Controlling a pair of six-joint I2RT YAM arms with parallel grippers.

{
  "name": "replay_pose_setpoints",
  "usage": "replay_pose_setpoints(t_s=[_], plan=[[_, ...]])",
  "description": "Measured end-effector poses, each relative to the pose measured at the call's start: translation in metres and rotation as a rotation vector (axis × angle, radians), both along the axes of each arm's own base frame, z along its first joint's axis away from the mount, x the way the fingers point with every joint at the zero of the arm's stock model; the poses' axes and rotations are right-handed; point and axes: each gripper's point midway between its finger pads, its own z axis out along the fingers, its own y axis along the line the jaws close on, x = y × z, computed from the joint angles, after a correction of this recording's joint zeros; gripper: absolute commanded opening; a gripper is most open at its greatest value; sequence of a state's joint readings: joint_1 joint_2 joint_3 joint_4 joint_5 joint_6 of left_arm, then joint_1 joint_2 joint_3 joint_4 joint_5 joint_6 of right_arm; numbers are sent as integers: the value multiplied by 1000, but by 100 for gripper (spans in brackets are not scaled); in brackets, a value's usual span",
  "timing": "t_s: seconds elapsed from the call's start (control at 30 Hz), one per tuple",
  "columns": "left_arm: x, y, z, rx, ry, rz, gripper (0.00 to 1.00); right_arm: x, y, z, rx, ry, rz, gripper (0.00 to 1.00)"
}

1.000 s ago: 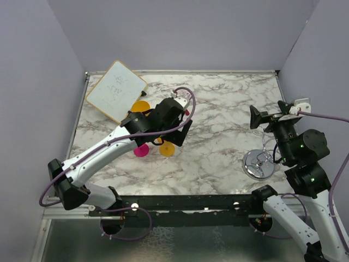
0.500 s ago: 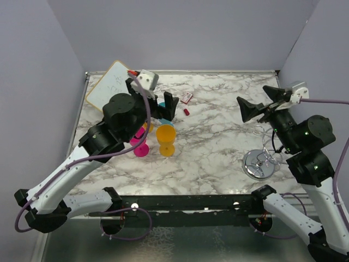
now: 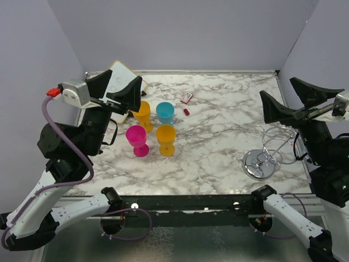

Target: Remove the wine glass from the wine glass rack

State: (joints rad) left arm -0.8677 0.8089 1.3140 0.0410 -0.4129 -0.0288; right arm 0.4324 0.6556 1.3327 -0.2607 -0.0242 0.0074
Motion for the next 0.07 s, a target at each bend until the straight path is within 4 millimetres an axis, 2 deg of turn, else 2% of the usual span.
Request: replay_pose_setpoints(t_s=[0.07], plan=[[-1, 6, 0, -10, 1, 16, 100, 3, 1, -2, -4, 7, -1, 99]])
